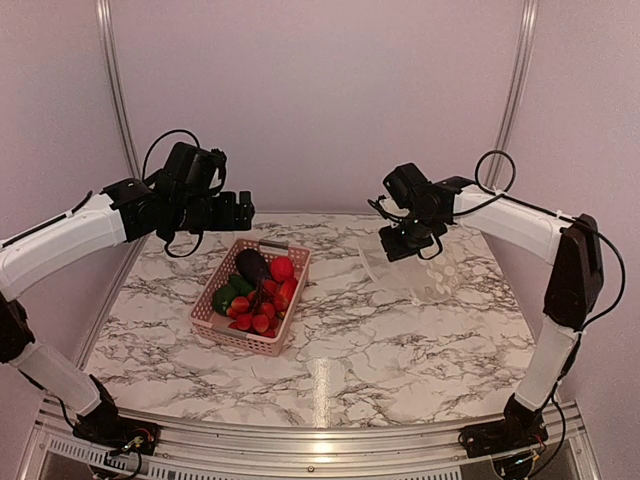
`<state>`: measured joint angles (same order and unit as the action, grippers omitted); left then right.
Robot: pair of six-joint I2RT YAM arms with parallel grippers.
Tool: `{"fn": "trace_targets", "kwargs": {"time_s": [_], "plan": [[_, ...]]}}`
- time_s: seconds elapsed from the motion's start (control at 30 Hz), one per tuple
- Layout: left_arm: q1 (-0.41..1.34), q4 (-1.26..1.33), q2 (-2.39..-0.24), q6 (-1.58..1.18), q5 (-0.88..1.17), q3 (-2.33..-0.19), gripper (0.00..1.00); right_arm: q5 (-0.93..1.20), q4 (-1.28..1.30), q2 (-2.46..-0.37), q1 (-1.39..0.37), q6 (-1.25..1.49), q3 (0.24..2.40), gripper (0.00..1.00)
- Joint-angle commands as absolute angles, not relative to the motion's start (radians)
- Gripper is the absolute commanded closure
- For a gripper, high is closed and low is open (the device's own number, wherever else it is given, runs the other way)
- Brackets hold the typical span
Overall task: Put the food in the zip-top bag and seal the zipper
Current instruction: Pick up the fake fruit from the bin.
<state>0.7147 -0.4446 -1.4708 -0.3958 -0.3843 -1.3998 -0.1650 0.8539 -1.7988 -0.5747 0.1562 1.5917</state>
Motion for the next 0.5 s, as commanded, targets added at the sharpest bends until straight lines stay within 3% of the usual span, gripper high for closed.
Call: {"fn": "trace_targets", "kwargs": {"time_s": [0.0,0.27,0.47], "plan": [[0.663,-0.602,-1.483,-0.453,-0.347,-1.400,0.04,-0.098,0.810,-1.767,-0.571,0.174,1.581,1.00],[0.615,-0.713,-1.558,-0.530,-0.188,-1.389,0.25,-0.059,0.795,-1.738,-0.571,0.185,1.558,1.00],[0.609,-0.785,-1.639,-0.557,-0.175,-1.396,0.23,-0.053,0.799,-1.711,-0.571,0.186,1.548,1.00]]}}
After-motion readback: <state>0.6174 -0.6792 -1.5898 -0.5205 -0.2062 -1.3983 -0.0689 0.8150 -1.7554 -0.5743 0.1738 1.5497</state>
